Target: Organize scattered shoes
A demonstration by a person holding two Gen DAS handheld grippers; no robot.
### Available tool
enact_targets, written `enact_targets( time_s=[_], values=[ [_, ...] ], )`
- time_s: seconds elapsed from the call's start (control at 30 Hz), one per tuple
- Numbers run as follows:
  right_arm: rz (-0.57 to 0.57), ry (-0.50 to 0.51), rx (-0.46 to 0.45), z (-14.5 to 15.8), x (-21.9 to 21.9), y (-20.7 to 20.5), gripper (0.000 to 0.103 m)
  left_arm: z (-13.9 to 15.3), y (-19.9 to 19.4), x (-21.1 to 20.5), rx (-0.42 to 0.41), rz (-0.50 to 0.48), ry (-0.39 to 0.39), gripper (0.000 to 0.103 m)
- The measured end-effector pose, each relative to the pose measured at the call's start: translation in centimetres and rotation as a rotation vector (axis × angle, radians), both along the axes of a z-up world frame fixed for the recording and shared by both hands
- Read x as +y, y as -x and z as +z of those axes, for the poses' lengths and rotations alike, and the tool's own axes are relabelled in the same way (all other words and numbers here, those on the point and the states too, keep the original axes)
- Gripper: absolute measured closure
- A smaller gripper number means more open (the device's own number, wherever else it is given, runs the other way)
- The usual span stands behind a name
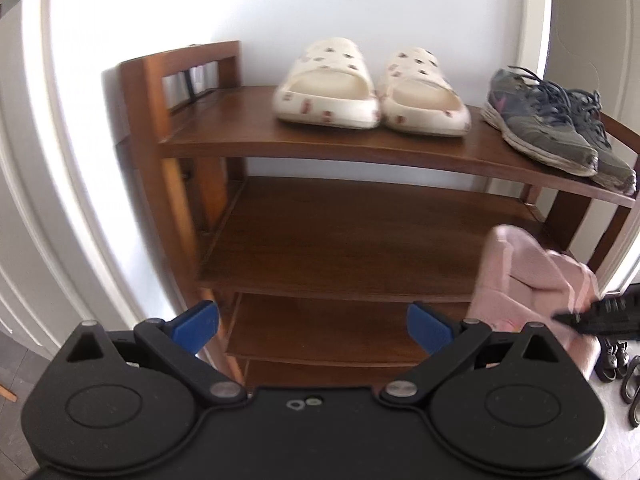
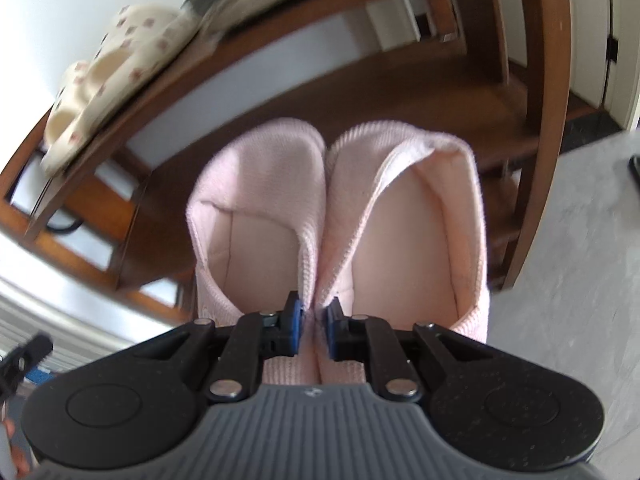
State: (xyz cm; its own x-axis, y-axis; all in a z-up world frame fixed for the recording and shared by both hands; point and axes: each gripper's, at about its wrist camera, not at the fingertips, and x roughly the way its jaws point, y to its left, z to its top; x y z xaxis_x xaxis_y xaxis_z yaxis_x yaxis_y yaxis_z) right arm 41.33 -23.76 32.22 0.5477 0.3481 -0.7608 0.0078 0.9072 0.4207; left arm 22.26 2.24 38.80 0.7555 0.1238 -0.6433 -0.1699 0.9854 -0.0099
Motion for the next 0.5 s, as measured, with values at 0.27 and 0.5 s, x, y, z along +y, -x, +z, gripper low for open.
enact_targets(
  time_s=[0.27,0.5],
  values=[
    [-0.007,0.108,-0.061,-3.8,-3.5,-4.8,0.102,-2.6,-2.1,-1.7,0.027,0.027,0.005,0.002],
    [-0.094,0.041,0.005,-8.2,-6.5,2.0,0.097,-6.0,-0.9,-0.3,0.119,0.051,-0.035,0.002]
  ],
)
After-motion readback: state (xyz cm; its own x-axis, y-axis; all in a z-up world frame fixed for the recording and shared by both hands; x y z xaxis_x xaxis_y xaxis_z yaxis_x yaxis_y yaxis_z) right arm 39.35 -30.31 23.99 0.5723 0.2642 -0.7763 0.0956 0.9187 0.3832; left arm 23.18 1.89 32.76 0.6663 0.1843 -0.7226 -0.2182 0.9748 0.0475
